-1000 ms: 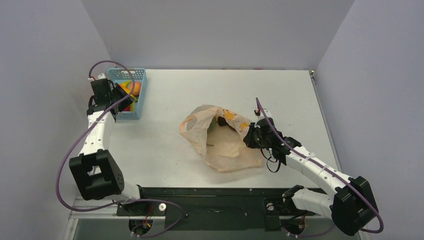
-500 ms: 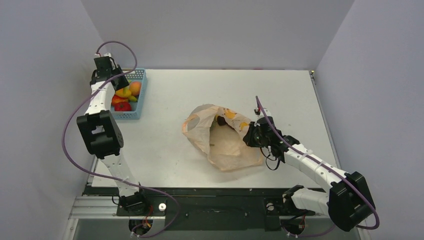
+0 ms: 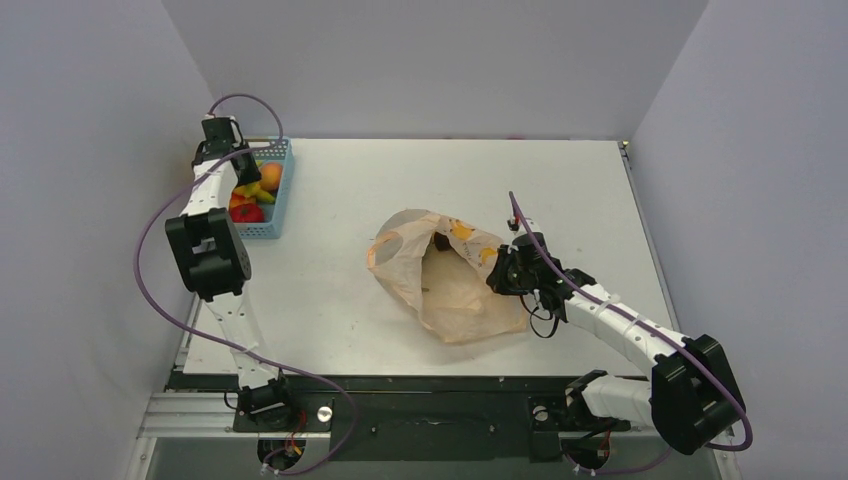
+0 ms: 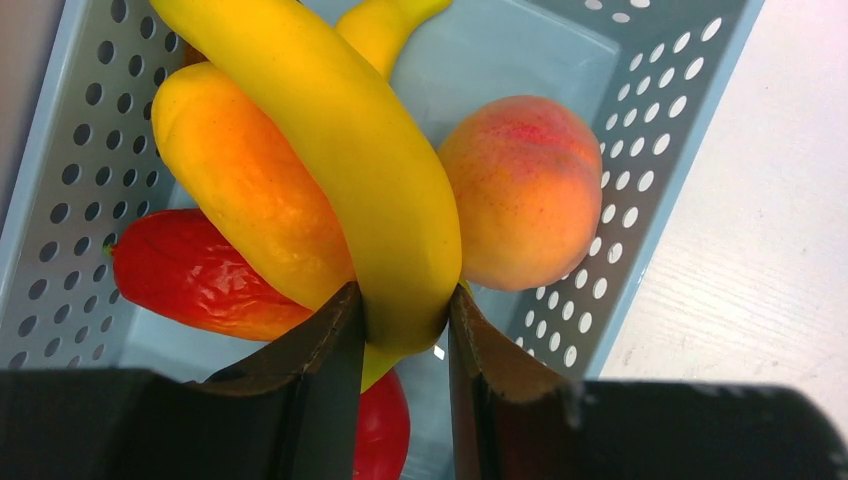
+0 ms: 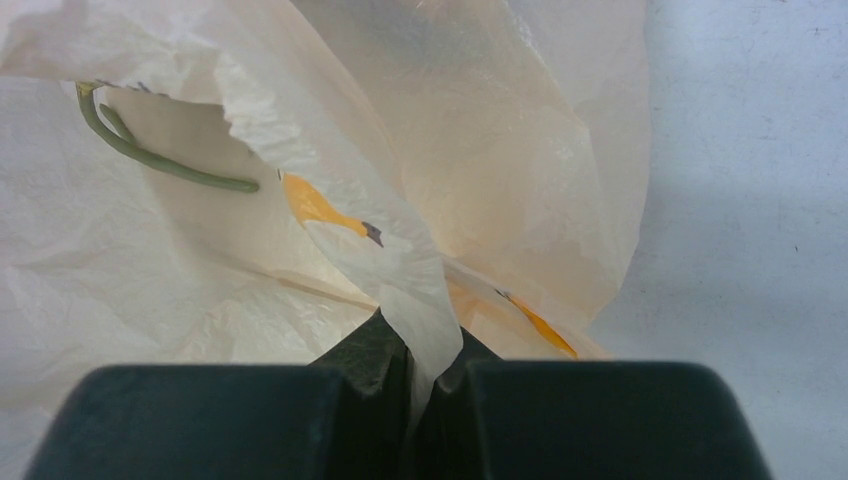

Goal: Take the fake fruits out of the plastic bag
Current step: Place the fake fruit in the bin.

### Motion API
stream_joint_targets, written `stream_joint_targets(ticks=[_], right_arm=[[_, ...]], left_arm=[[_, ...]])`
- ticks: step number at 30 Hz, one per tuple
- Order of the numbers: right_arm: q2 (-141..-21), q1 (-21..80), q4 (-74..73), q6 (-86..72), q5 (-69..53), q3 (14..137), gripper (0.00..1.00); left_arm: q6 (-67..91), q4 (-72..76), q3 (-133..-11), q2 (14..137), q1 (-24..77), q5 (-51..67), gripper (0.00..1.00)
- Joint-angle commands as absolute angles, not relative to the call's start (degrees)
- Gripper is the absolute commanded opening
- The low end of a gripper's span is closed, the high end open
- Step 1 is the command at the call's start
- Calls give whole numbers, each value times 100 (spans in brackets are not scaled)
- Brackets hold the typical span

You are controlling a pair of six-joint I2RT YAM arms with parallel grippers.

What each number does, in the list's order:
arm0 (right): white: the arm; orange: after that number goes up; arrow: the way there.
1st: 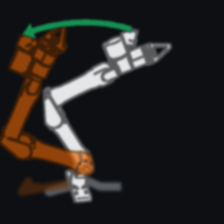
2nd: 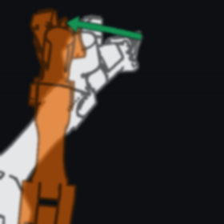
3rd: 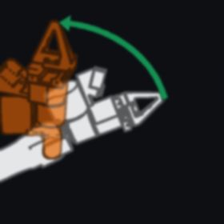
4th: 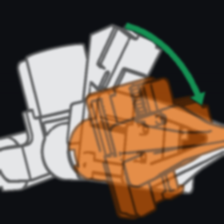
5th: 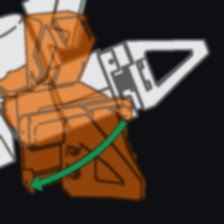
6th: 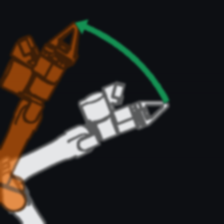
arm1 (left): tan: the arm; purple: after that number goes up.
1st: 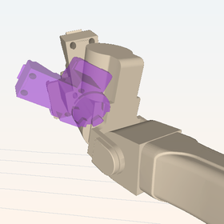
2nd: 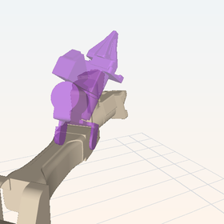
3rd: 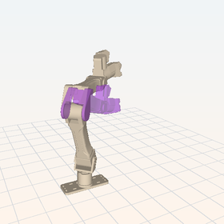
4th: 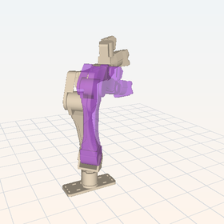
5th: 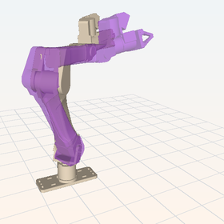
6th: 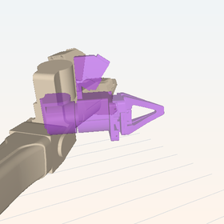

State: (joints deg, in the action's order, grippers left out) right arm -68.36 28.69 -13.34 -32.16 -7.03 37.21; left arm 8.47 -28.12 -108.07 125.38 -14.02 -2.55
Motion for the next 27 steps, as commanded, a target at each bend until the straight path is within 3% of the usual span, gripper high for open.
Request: stream_joint_targets(ticks=[1,14,16,19,22,24,27], right_arm=[[-6863,2822,-1162,-3181,-750,3869,0],[-6902,2822,-1177,-3225,-739,3930,0],[-6904,2823,-1173,-3217,-738,3928,0],[-6907,2830,-1188,-3193,-768,3960,0],[-6875,2826,-1191,-3188,-788,3959,0],[-6821,2823,-1201,-3185,-772,3949,0],[-6711,2821,-1242,-3167,-744,3930,0]], left_arm=[[687,-2944,-11230,12743,-1377,-542,9],[541,-3158,-11423,12913,-1336,-631,18],[585,-3159,-11360,12858,-1340,-670,28],[700,-3152,-11223,12685,-1321,-733,52],[763,-3218,-11115,12509,-1299,-793,70],[824,-3347,-11132,12371,-1286,-818,77],[948,-3612,-11198,12124,-1284,-703,80]])
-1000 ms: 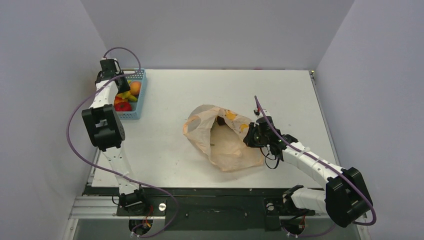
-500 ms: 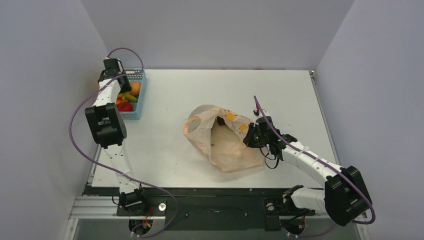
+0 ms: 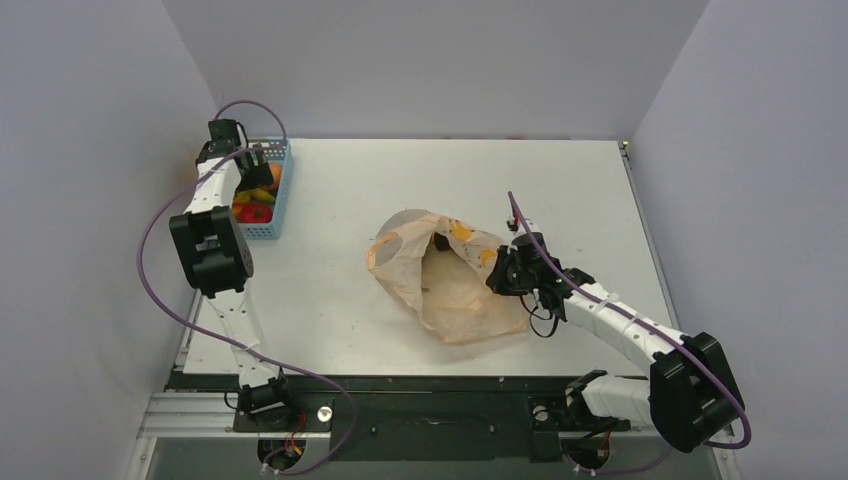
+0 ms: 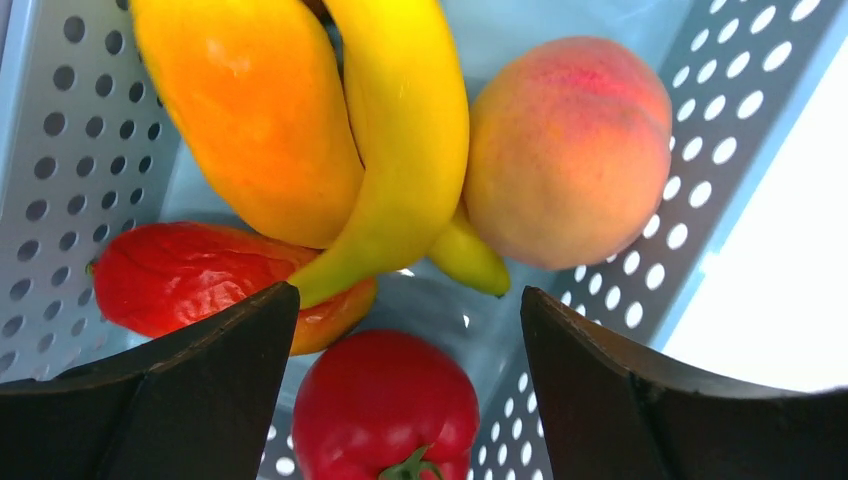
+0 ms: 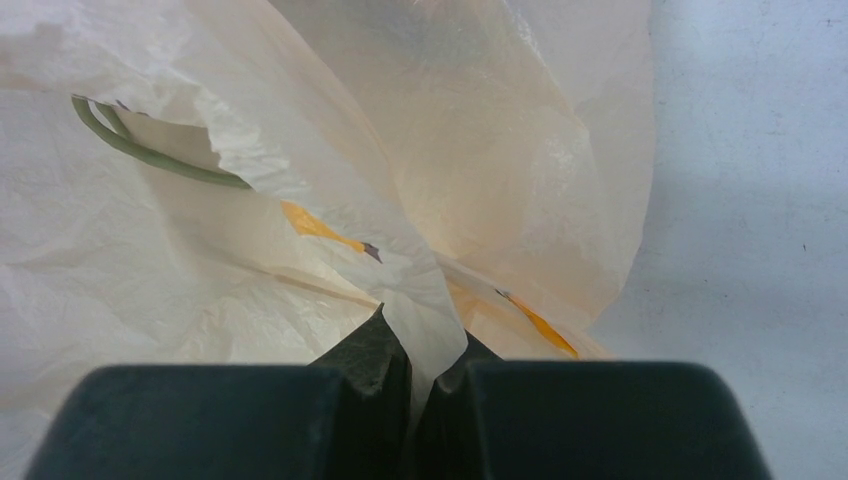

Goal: Take the fake fruits out of the plastic bag
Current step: Place the fake fruit in the bin.

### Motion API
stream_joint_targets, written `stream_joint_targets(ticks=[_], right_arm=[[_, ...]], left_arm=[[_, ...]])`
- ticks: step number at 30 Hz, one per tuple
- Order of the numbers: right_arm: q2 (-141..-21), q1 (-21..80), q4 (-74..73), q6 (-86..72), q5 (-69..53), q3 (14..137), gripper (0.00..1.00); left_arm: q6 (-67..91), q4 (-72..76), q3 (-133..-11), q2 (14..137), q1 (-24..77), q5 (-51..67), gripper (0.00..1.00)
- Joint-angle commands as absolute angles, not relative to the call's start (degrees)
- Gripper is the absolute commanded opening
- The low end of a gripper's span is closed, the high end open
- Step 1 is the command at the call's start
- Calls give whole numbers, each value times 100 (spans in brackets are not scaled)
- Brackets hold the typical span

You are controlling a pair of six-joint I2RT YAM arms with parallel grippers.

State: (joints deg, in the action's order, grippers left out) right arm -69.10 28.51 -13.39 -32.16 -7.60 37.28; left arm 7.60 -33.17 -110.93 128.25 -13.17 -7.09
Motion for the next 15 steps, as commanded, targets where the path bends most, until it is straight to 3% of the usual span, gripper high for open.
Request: stream_joint_targets(ticks=[1,9,15], right_arm=[[-6691,2821,-1254,-3158,-729,3934,0],[-6485,2831,-1451,-2993,-628,3958,0],[-6384,2853,-1479,-3009,-607,3886,0]], left_arm=[[1019,-3652,-11193,12056,-1288,-641,80],[1870,-3336,-10107,10913,-1267,531,83],[2301,-2782,-8510,9625,-960,1207,84]])
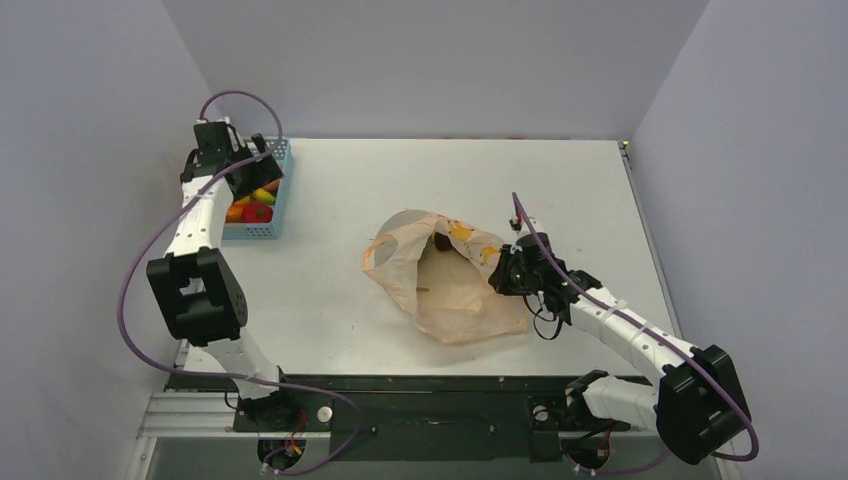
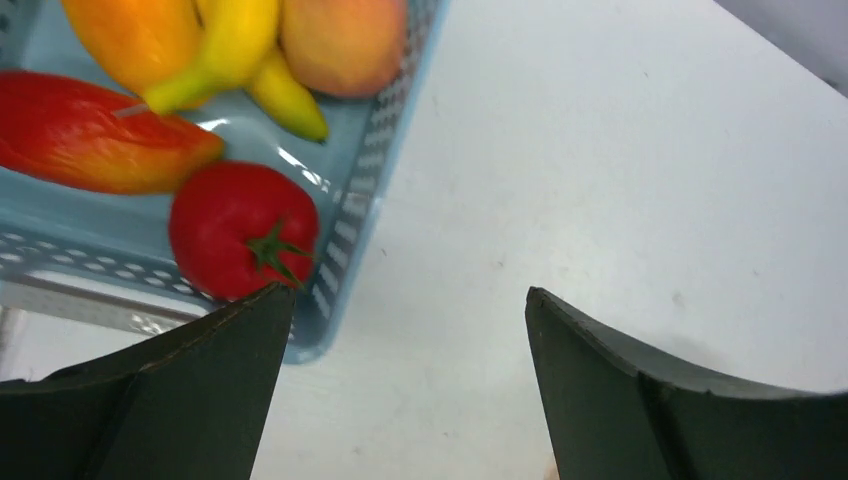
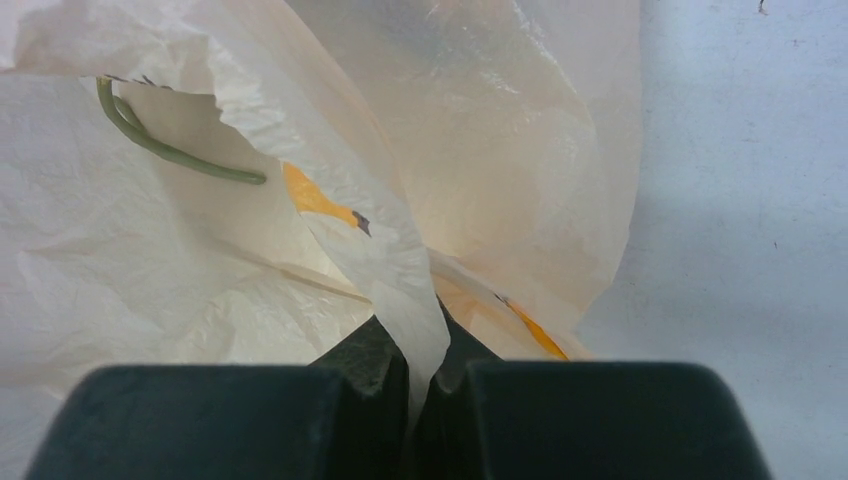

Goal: Take the fake fruits out of the plastic bag
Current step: Place the fake fruit in the bin, then take out the fake fruit from the plastic bag.

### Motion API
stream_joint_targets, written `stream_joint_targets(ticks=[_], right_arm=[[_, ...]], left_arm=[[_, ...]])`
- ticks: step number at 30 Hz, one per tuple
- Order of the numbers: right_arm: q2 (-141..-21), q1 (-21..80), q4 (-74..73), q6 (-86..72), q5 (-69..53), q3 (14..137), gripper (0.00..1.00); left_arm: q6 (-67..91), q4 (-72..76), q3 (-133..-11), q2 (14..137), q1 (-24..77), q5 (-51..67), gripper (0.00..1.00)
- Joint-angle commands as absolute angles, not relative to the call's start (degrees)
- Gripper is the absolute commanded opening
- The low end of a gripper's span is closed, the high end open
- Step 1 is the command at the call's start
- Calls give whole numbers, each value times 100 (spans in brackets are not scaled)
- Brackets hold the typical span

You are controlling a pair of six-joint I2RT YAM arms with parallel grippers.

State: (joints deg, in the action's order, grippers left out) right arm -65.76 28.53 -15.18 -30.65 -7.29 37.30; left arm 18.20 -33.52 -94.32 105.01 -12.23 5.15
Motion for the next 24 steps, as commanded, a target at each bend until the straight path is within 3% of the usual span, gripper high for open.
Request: stream_joint_targets(ticks=[1,8,18,22,24], right_arm=[[-6382,2859,-1471,-3042,-613,3890,0],[-6289,3381,-1501,-3241,-401,4071,0],[-6229,4251,-1494,-3631,220,4180,0],[-6273,4314,-1524,-3669,305,4205,0],[-6317,4333,-1572,-3645,346,4241,0]], left_arm=[[2342,-2585,-8320,9484,-884,1449,85],[2661,-2219,-6762,8101,272,2122,86],[2556,-2771,-6269,6158,1686,1293,88],[2785,-2534,-5951,5438,2145,1480,88],[2824,-2456,-5839,5215,2868,1236,89]])
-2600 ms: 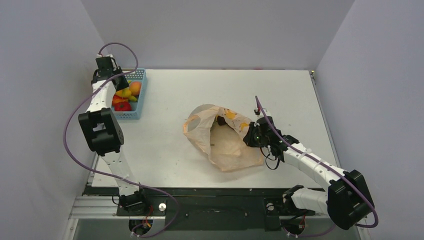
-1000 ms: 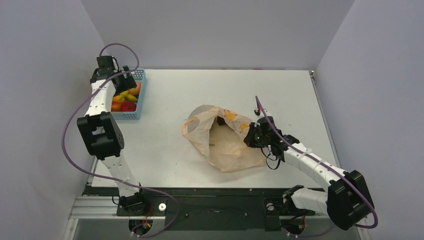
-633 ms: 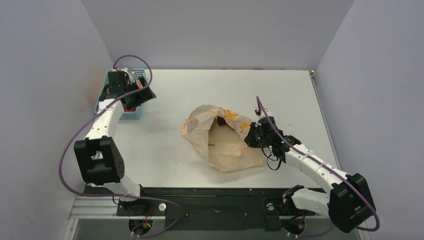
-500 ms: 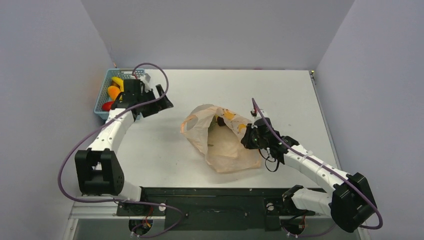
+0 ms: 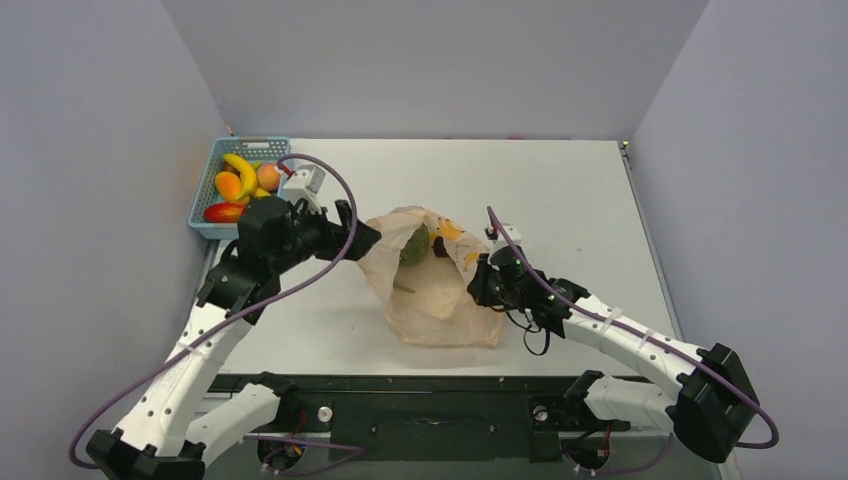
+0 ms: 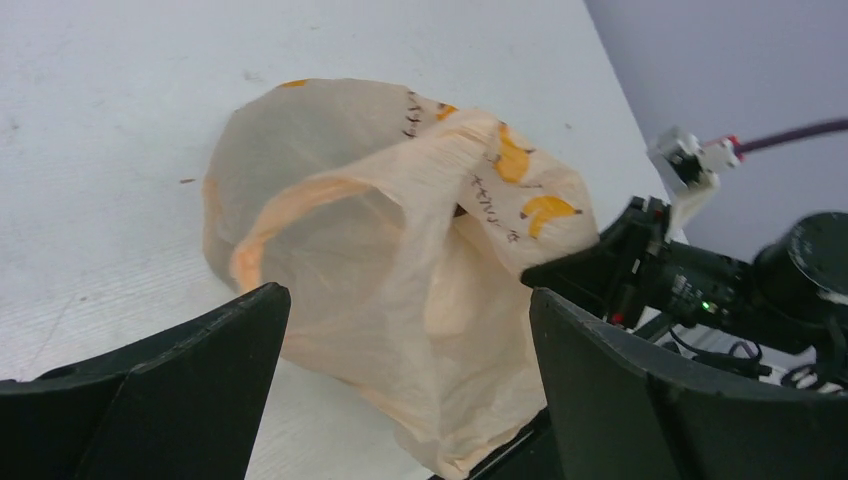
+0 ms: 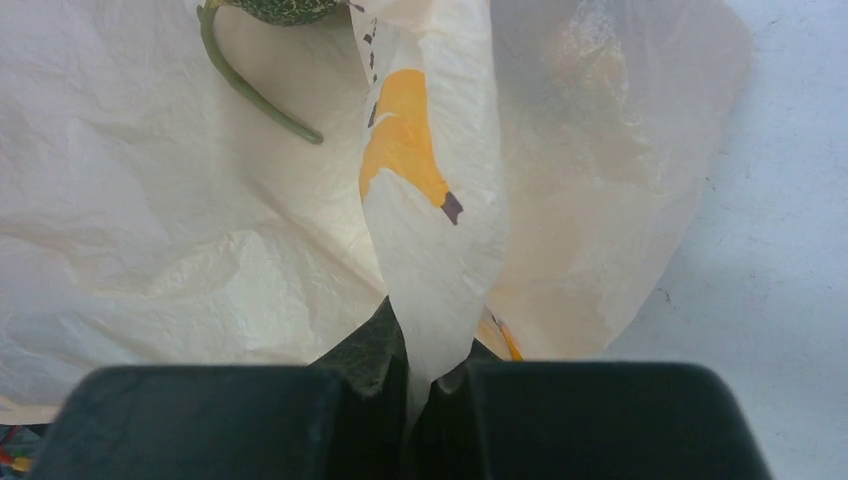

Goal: Take the fake fruits out of the plastic bag
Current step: Take out the fake fruit from the plastic bag.

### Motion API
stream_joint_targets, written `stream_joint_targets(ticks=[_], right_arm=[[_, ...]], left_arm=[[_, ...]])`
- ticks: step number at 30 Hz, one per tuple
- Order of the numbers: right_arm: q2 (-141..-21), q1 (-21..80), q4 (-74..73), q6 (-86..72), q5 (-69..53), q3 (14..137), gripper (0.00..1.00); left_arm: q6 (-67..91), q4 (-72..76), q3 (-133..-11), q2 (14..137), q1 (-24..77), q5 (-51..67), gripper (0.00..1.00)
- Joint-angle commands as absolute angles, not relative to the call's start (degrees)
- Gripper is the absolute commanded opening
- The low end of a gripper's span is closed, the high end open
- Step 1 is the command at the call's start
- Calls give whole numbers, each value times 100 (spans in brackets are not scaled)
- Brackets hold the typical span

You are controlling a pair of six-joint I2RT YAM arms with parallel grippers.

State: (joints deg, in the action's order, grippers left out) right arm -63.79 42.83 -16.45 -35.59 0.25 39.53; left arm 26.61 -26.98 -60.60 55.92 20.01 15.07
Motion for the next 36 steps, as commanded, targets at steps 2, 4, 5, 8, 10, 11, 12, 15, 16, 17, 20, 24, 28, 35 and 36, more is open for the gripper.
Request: stream_joint_targets(ticks=[2,4,5,8,10,11,12,15,16,17,20,24,28,35,36], right_arm=[[-6321,4338,-1614,-3624,401,4267,0],[-6303,4338,-1637,-3619,464,4271,0],[-6298,4340,-1664,-3620,478,4276,0],[-6282,4341,-1694,-3659,487,4276,0],[-6243,4345,-1674,-3708,462,4225,0],[-6193,4343,-1651,-3722,459,4204,0],[-6173,4347,-1647,-3756,458,4162,0],[-6102,4351,-1659,-3776,464,4133,0],[-6092,4357,-1673,-3767,479,4125,0],[-6067,4358,-1688,-3769,484,4119,0],[-6020,4354,-1700,-3777,484,4087,0],[-5957,4358,-1711,-3779,491,4051,0],[-5934,4357,-1718,-3759,491,4020,0],[-6009,4355,-1690,-3728,497,4041,0],[-6031,4353,-1686,-3714,489,4046,0]], left_arm=[[2781,-2442,-5778,5166,3529,863,90],[2720,-2431,-5753,5304,4078,550,89],[2719,-2390,-5749,5483,4236,416,89],[2826,-2149,-5693,5869,4796,304,86],[2988,-1730,-5538,6130,4935,407,85],[3078,-1465,-5445,6309,4972,440,85],[3121,-1365,-5416,6402,5033,440,84],[3203,-1241,-5468,6948,5080,330,83],[3196,-1245,-5504,7047,5089,314,82],[3180,-1214,-5521,7220,5089,318,81],[2983,-1137,-5554,7481,5109,291,80],[2628,-1411,-5641,7722,5107,-320,79],[2387,-1692,-5695,7933,5107,-850,79],[1995,-1528,-5525,8110,5107,-1691,78],[1955,-1536,-5522,8169,5106,-1875,78]])
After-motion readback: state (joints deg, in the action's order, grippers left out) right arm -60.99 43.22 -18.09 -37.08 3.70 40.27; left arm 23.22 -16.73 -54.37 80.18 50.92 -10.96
